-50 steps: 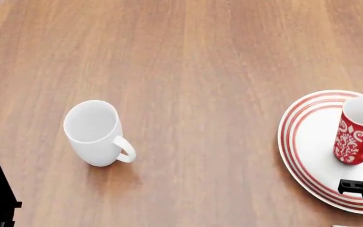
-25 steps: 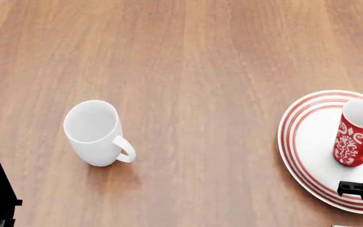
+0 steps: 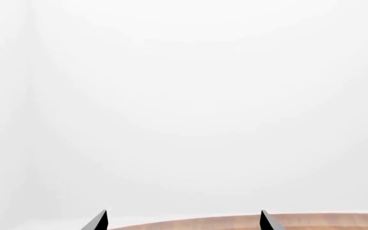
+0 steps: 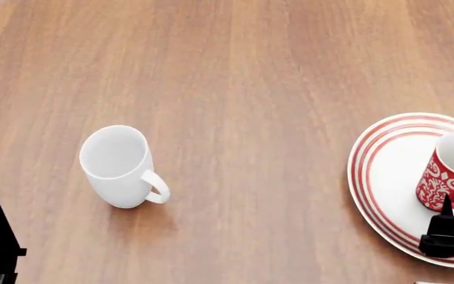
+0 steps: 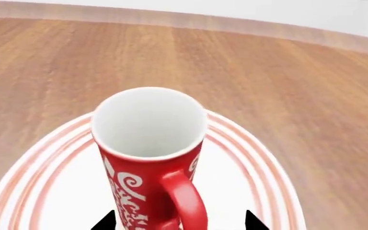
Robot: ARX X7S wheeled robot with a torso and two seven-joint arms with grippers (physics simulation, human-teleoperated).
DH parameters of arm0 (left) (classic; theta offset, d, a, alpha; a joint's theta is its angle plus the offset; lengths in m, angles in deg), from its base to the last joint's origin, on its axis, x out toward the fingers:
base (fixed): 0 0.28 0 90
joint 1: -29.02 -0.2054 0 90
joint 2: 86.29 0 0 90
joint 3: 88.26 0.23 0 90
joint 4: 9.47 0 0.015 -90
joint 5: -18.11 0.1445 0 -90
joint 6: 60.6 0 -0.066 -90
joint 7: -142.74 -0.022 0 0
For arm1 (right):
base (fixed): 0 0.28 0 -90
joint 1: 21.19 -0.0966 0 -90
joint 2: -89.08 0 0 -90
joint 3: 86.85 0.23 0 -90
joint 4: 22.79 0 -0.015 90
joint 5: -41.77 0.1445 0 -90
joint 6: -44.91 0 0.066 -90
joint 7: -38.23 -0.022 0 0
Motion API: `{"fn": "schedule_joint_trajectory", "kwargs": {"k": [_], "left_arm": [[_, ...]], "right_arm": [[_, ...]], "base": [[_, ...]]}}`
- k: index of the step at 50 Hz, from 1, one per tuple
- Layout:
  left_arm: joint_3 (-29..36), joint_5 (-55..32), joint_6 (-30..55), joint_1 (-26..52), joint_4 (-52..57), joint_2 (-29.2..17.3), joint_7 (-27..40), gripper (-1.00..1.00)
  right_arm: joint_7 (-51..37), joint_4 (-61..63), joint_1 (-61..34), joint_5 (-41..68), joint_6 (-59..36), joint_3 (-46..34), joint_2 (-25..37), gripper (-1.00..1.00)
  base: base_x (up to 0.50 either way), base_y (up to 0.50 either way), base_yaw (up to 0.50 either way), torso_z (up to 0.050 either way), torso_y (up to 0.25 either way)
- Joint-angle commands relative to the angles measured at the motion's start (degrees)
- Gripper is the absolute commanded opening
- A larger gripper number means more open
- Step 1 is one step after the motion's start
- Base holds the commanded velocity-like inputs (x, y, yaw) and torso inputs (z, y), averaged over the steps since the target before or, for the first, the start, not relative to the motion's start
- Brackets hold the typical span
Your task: Pick up the red mug and put it on the plate
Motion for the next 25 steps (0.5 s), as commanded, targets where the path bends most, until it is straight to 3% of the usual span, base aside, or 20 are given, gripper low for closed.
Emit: {"fn": "schedule_joint_trajectory", "kwargs": {"k": [1, 25], "left_arm": [[0.0, -0.3, 0.3, 0.4, 0.2, -0.1, 0.2, 1.00], [-0.2, -1.0, 1.2, 1.3, 0.9, -0.5, 0.8, 1.00]], "right_arm": [[0.5, 0.0, -0.2, 0.7, 0.6, 0.4, 0.8, 1.00], [5.2, 0.1, -2.1, 1.2, 4.3, 1.8, 2.0, 1.00]], "base": [[0.00, 0.00, 0.00, 0.000, 0.000], [0.00, 0.00, 0.00, 0.000, 0.000]]}}
